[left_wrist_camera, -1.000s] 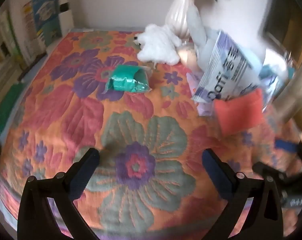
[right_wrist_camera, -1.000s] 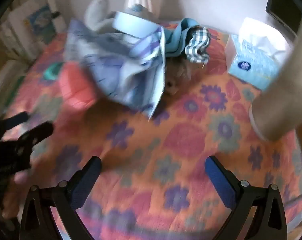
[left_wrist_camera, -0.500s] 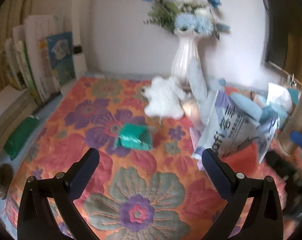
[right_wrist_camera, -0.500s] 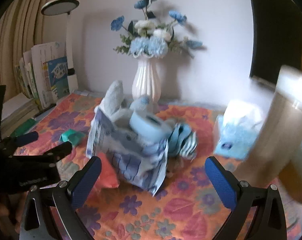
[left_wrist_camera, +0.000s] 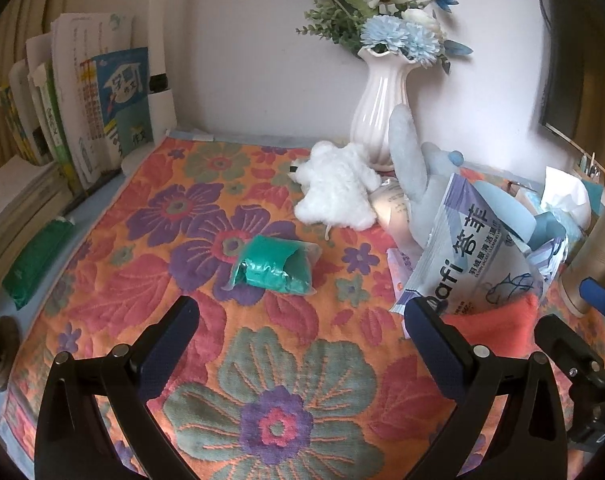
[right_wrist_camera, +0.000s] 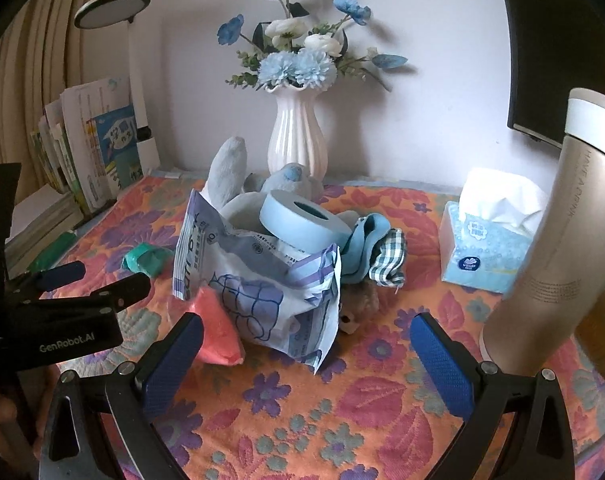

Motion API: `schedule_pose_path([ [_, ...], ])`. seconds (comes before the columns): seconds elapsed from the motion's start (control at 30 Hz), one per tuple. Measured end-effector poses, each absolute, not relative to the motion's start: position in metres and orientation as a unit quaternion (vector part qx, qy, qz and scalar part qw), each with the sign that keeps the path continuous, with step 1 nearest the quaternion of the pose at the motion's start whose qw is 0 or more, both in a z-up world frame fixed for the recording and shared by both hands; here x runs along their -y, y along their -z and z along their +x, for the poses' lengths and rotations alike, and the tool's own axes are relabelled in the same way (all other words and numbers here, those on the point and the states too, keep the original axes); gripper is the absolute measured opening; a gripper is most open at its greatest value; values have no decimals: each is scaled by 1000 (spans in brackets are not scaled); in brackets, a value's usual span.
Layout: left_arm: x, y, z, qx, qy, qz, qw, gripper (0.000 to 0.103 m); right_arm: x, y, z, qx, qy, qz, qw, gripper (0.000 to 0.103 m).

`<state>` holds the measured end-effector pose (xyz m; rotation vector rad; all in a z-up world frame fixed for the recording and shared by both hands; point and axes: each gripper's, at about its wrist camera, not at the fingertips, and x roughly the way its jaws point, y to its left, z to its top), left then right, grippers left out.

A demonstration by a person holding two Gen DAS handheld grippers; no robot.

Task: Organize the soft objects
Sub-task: 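Move both grippers toward the pouches and bag on the quilt, then grasp the salmon-pink pouch with the left gripper while the right grasps the Dafi bag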

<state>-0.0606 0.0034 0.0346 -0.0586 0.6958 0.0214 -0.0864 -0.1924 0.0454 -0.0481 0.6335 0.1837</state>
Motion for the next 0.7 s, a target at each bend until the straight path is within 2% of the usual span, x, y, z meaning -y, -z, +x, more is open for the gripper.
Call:
schedule_pose_path([
  [0.7, -4, -35, -56, -351, -7, -39, 935, 102, 195, -44, -86, -314, -85, -10, 946, 103],
])
